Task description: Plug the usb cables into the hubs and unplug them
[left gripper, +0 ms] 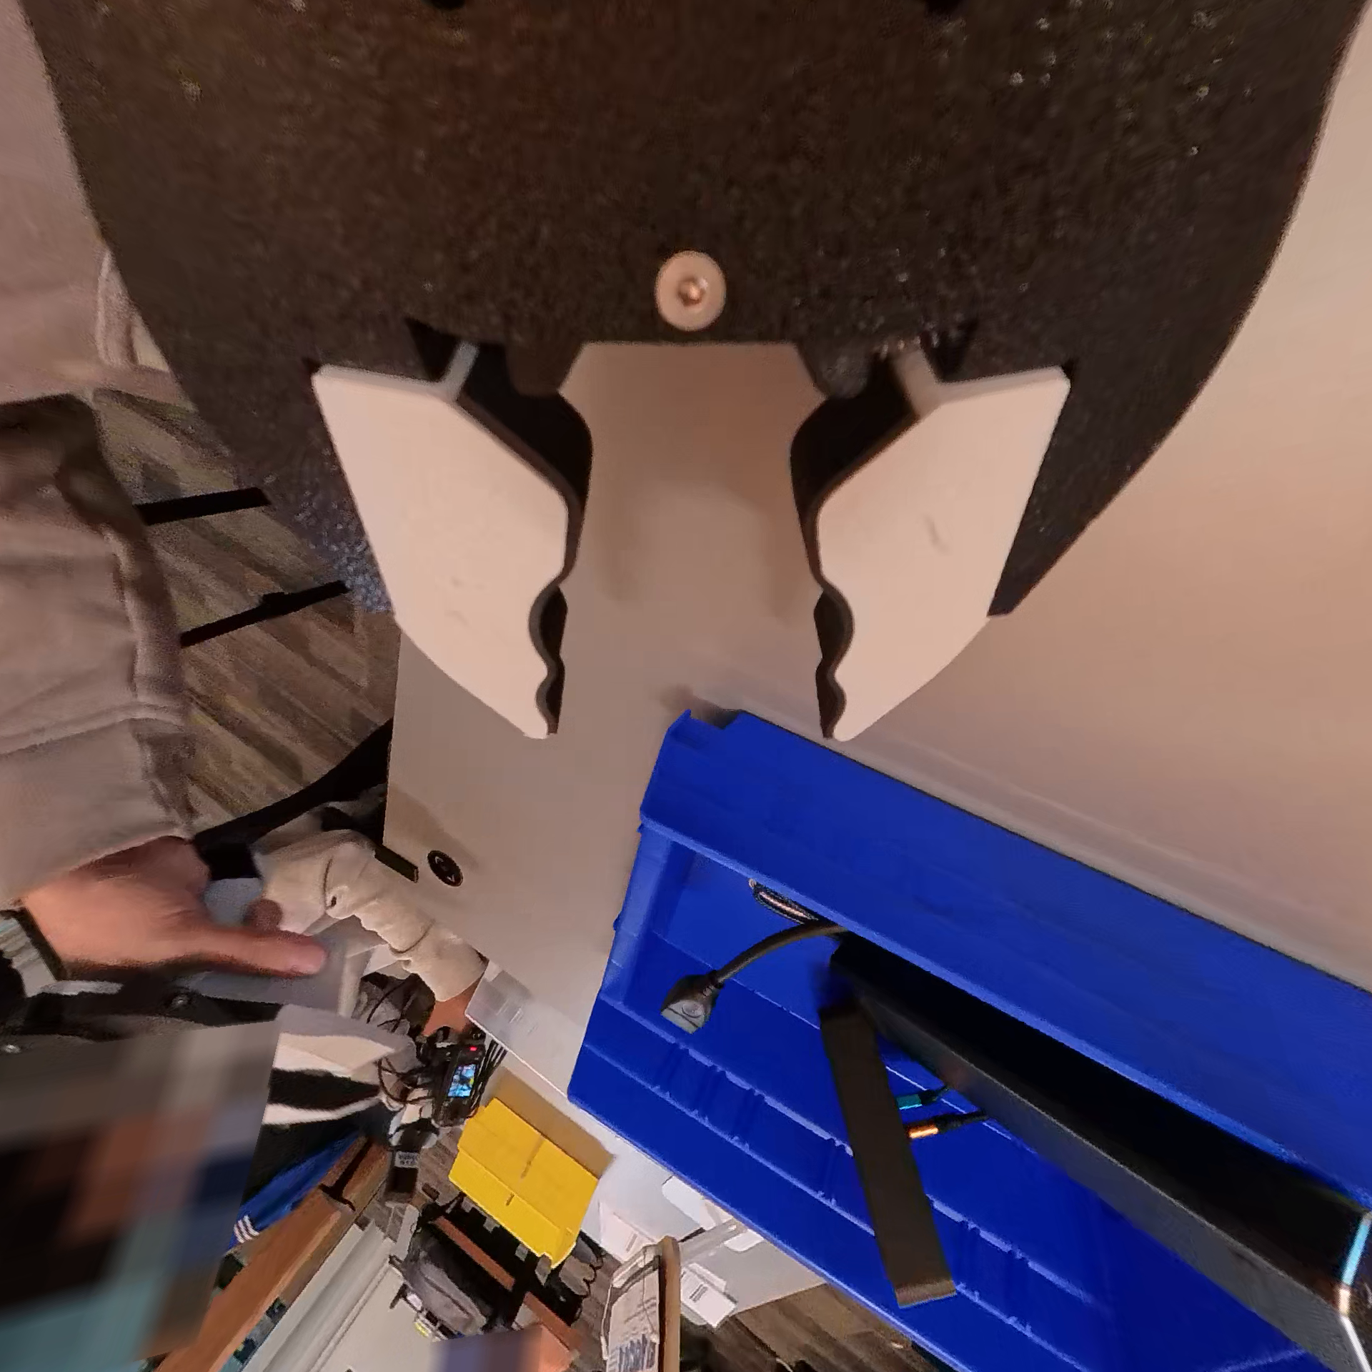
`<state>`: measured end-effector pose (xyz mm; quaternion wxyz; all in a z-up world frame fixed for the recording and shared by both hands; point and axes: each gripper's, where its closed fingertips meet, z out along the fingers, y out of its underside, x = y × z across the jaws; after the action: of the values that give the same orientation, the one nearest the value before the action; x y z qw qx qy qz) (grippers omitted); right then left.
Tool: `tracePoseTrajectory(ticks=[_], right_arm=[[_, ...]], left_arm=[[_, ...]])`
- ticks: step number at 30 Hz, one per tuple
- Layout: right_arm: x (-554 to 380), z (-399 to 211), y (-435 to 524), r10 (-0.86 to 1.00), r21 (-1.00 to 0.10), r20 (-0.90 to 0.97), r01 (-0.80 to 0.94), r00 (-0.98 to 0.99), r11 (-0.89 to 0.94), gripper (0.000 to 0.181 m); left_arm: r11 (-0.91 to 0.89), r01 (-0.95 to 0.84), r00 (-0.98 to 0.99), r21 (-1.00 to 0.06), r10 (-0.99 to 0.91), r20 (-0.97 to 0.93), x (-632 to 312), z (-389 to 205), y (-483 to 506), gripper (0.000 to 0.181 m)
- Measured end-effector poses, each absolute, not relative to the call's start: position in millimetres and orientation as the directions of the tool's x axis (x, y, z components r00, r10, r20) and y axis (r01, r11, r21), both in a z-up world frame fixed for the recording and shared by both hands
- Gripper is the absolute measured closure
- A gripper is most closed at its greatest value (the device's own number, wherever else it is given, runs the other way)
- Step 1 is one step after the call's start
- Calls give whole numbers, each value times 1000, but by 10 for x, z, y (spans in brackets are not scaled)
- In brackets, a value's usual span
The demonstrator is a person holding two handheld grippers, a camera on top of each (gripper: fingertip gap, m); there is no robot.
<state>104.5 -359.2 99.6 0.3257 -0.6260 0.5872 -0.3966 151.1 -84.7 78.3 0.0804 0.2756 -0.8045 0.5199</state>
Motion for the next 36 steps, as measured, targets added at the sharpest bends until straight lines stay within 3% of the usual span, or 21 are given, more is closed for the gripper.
tracePoseTrajectory(ticks=[1, 3, 5, 7, 11, 20, 26, 30, 36], right_arm=[[854, 924, -3856, -989, -859, 134, -505, -67, -82, 134], [571, 738, -4390, -966, -861, 166, -506, -196, -45, 126], [411, 561, -4834, -929, -890, 150, -456, -339, 23, 95], [382, 378, -5023, -916, -887, 190, -461, -355, -5, 57], [558, 179, -5045, -899, -870, 297, -479, -322, -116, 36], [820, 106, -4982, -884, -836, 403, -488, -236, -250, 37], [946, 107, -4859, -957, -863, 270, -468, -108, -191, 36], [968, -179, -4777, -964, -767, 265, -605, 8, -215, 35], [1065, -272, -4681, -974, -723, 218, -660, 62, -204, 36]], left_arm=[[308, -522, -838, -795, -360, 411, 1509, 764, -829, 117], [294, -516, -839, -805, -364, 405, 1523, 727, -777, 118], [262, -513, -835, -818, -373, 405, 1555, 693, -725, 118], [243, -522, -825, -818, -388, 411, 1576, 635, -689, 117], [226, -515, -823, -827, -401, 403, 1577, 577, -704, 116], [274, -415, -868, -868, -405, 287, 1488, 585, -681, 114], [235, -447, -841, -863, -439, 316, 1527, 573, -585, 115], [227, -449, -838, -864, -443, 319, 1531, 584, -577, 119], [235, -461, -834, -856, -446, 326, 1508, 532, -578, 118]])
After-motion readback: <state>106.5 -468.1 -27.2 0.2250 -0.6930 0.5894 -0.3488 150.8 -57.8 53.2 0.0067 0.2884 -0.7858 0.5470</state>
